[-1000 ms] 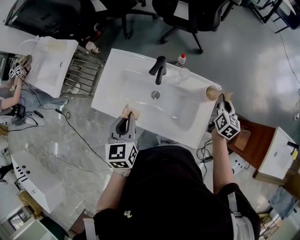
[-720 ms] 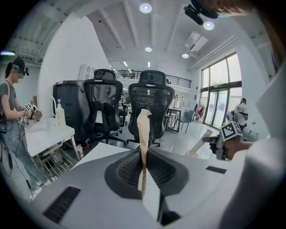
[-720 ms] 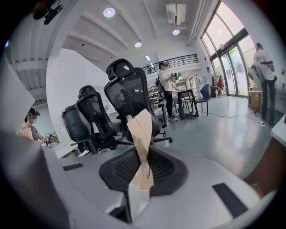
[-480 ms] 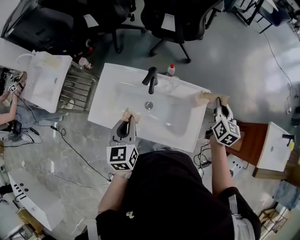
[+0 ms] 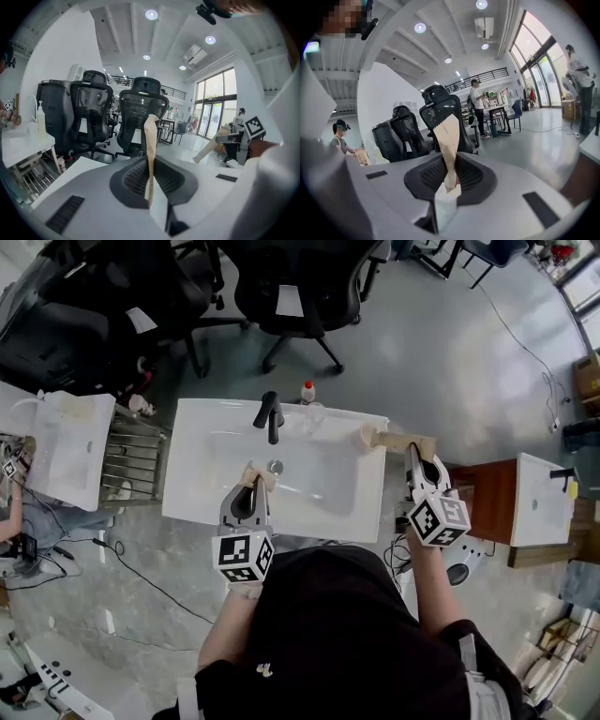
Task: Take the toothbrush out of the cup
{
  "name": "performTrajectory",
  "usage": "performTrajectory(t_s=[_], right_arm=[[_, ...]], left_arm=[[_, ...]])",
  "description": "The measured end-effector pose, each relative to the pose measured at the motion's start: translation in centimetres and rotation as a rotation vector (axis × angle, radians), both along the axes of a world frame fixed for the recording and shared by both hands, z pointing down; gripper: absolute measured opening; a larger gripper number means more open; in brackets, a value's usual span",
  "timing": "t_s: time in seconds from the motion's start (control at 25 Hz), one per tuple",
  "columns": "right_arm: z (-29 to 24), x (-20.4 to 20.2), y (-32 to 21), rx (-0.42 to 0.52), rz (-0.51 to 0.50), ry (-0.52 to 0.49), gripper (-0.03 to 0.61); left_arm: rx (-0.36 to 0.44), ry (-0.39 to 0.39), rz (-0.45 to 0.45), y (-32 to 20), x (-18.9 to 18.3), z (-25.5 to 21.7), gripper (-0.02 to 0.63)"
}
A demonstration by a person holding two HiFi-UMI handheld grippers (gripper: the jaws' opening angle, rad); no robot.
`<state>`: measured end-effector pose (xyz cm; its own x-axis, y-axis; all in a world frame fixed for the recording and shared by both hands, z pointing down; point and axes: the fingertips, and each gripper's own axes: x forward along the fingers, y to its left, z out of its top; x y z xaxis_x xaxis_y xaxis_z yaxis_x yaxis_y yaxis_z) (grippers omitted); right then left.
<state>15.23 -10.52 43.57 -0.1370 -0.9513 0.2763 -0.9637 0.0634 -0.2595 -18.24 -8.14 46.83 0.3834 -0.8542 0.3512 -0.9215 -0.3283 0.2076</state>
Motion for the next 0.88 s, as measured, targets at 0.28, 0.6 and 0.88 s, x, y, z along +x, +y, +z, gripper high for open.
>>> performTrajectory(t_s=[0.28,0.6,0.88], right_arm=[[0.1,-0.6,4.2,-0.005,0.006,0.001,0.064],[2.0,0.0,8.7,-0.060,0.071,-0.025,0.064],[3.8,1.6,12.0,-0.098,0.153,-0.036,0.064]], left_arm=[[0.003,0.006,0.119,-0.9,3.7,0.2,0.038],[-0.005,0.013,0.260,-1.3,7.8,0.5,0.038],[-0.015,0.009,0.366,-1.1,11.0,0.9,0.038]])
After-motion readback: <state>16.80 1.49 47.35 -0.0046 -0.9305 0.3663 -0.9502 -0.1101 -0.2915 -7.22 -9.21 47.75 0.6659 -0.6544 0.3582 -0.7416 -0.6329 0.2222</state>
